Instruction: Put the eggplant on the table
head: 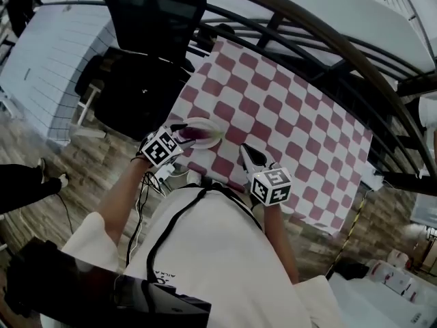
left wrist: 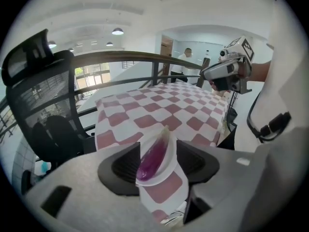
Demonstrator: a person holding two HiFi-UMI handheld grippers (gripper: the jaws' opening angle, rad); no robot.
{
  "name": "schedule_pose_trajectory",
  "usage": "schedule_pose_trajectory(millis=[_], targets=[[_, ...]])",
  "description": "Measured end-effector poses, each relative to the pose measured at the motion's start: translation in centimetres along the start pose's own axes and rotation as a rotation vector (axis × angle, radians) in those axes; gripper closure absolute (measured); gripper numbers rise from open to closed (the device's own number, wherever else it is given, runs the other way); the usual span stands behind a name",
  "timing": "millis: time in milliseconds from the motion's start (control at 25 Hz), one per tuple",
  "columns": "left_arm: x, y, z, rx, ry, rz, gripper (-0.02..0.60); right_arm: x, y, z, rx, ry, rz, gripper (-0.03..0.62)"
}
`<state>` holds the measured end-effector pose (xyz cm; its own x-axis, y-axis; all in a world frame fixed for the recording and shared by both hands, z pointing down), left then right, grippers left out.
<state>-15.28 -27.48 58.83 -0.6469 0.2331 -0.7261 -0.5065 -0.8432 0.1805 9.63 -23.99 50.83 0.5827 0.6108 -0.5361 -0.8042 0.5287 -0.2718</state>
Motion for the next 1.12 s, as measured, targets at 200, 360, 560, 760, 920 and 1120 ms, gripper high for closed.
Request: schedule_pose_trajectory(millis=[200, 360, 560, 760, 920, 1120], targets=[[2.0, -0.7, -0.9, 0.137, -0.137, -0.083, 0.389, -0.4, 0.2, -0.6, -0.006, -0.023, -0.061, 0.586], [3.8, -1.5, -1.3, 0.183, -0.223, -0.143, 0.407, -1.1, 0.6, -0.9, 0.02, -0.021, -0.096, 0.586], [6.3, -2.4, -1.5, 0.25, -0.326, -0.206, 0.432, -1.6, 1.2, -1.9, 0.059, -0.048, -0.125, 0.586], [9.2, -3.6, -2.7, 0.29, -0.461, -0.28, 0.526, -0.4, 1.9, -4.0, 0.101, -0.131, -0.134, 0.588], [10.8, -4.5, -3.7, 0.298, -0.536, -0.312, 0.574, 0.5, 2.0, -5.3, 0.11, -0.168, -0.129, 0.588], [11.1, -4.6, -5.2, 0.297, -0.578, -0.294, 0.575, 1.2, 1.2, -5.4, 0.1, -0.177, -0.105, 0.588]])
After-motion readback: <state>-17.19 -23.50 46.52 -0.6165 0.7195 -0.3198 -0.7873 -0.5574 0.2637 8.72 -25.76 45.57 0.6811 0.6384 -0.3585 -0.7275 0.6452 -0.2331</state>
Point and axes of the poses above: the fingertips, and each gripper's own axes: x backward along the fingers, y to its left, z out of its underside, the point moved 8 cm from there along x, backward along the fingers, and after that the axes turned 6 degrees about z, right-handed, at the moved point
